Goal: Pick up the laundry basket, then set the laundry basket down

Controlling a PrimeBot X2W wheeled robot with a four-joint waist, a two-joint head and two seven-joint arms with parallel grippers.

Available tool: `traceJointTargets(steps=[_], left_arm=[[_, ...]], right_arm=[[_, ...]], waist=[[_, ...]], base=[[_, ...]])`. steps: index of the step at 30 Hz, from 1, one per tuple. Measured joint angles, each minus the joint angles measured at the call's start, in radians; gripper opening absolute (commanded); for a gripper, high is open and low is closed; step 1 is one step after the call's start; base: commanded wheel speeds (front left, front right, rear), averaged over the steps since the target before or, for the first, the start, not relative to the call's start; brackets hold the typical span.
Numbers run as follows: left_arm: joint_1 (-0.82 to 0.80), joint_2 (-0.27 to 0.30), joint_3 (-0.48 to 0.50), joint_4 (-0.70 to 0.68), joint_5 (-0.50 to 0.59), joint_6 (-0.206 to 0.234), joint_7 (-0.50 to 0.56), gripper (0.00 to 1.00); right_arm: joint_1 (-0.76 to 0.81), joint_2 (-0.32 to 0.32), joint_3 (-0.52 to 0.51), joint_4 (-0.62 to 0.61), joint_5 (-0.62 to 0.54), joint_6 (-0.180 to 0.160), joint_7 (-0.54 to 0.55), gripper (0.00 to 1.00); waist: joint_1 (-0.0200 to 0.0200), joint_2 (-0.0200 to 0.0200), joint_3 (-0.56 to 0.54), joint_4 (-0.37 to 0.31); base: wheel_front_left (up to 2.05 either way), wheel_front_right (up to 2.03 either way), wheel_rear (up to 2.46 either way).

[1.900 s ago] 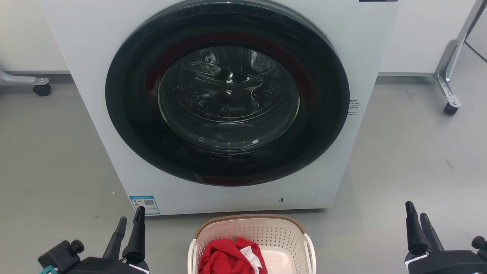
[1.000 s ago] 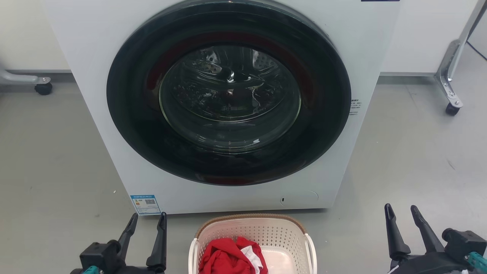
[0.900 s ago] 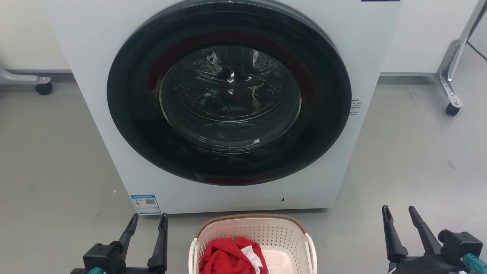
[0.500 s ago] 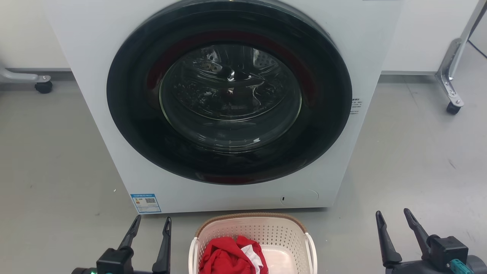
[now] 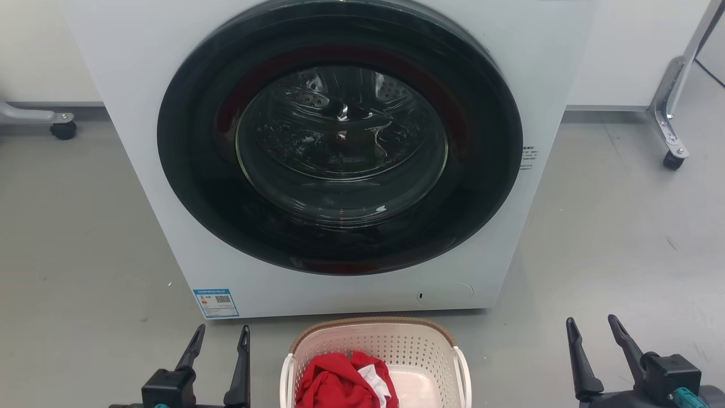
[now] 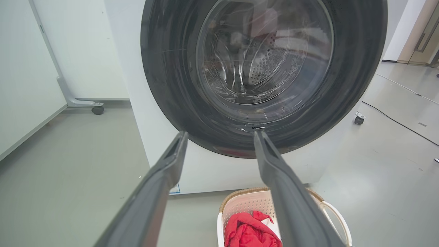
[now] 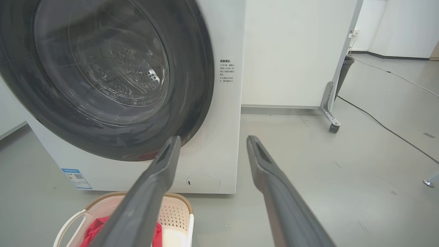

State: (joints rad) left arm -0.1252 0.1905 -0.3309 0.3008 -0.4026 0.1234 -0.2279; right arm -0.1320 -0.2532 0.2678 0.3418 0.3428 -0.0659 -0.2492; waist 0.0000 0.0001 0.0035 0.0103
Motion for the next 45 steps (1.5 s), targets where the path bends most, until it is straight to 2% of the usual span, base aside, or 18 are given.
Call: traceJointTargets(steps=[26,45], left_arm=[[0.001,-0.023,0.026,0.018,0.029,0.001,0.026,1.00],[-0.015,-0.050,0.034,-0.016,0.038,0.001,0.039,1.00]], right_arm=[[0.001,0.008,-0.011,0.019,0.000,0.006,0.000,1.00],[-0.025,0.020,-0.013,-0.002,0.000,0.010,0.000,1.00]], waist=[[0.0000,0.0000,0.005,0.001],[0.0000,0.0000,0.129,0.005]], base=[[0.00,0.00,0.00],[0.00,0.00,0.00]])
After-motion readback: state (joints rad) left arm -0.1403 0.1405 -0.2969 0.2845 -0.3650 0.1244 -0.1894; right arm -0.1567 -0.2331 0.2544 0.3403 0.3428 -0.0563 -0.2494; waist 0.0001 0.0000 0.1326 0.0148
